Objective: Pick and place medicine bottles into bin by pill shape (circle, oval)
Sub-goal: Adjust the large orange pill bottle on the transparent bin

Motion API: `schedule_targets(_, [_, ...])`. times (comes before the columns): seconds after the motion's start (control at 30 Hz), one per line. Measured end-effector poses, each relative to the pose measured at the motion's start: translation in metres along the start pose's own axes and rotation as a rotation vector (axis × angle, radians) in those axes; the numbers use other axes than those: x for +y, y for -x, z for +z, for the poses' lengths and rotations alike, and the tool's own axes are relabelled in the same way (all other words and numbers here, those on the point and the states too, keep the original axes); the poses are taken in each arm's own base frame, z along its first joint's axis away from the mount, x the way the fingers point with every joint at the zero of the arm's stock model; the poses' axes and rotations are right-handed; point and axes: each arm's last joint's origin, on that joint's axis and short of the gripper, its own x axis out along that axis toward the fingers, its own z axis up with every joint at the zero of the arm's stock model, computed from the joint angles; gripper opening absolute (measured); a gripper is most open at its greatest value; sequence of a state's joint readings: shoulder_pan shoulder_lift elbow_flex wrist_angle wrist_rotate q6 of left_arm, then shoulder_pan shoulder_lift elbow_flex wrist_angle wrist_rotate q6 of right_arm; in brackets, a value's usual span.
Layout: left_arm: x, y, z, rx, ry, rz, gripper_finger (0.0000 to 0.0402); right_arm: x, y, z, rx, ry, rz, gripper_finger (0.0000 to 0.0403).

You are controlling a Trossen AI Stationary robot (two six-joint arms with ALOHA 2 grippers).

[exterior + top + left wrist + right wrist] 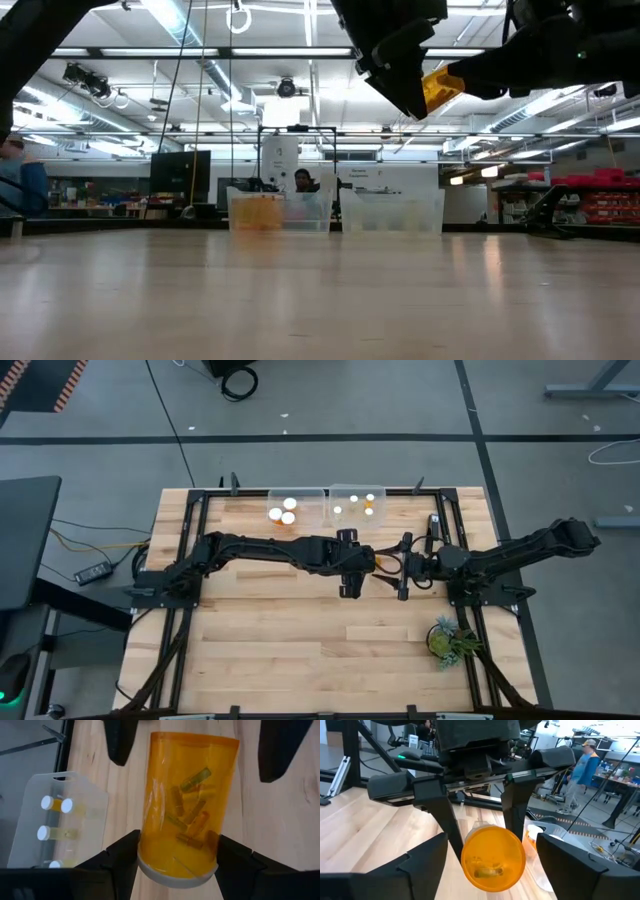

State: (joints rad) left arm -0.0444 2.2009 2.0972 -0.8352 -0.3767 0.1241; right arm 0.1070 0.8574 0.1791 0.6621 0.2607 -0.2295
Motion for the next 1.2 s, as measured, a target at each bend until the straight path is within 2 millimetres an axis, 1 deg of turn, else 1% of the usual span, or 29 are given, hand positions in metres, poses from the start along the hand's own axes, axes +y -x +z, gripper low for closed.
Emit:
schedule_targets(0.17, [0.0,0.0,0.0,-0.001,-0.019,0.0,0.0222,0.0,0.0,0.0,0.004,0.001,0.001,0.0269])
schedule_targets(0.33, [-0.001,0.0,0.0,-0.002,-0.052,-0.001,0.023,0.001,0.0,-0.003,0.031,0.01,0.008,0.0232])
schedule_targets(0.57, [-0.001,0.001,0.001,-0.006,-0.069,0.001,0.0229,0.001,0.0,-0.003,0.035,0.021,0.009,0.0198])
schedule_targets(0.77, [-0.001,0.001,0.001,-0.007,-0.063,0.002,0.023,0.001,0.0,-0.003,0.035,0.027,0.009,0.02])
schedule_targets(0.83, [-0.001,0.0,0.001,-0.008,-0.042,0.001,0.024,0.001,0.0,-0.003,0.035,0.027,0.009,0.0202])
schedule_targets(1.0, [-0.002,0.002,0.002,-0.016,-0.044,-0.001,0.0283,0.001,0.0,-0.003,0.036,0.028,0.009,0.0202])
schedule_targets(1.1, [0.001,0.01,0.003,-0.022,-0.041,-0.001,0.0302,0.0,0.0,-0.003,0.039,0.032,-0.006,0.0201])
schedule_targets(1.2, [0.004,0.018,0.003,-0.03,-0.038,0.001,0.031,-0.001,0.002,-0.002,0.037,0.034,-0.017,0.0202])
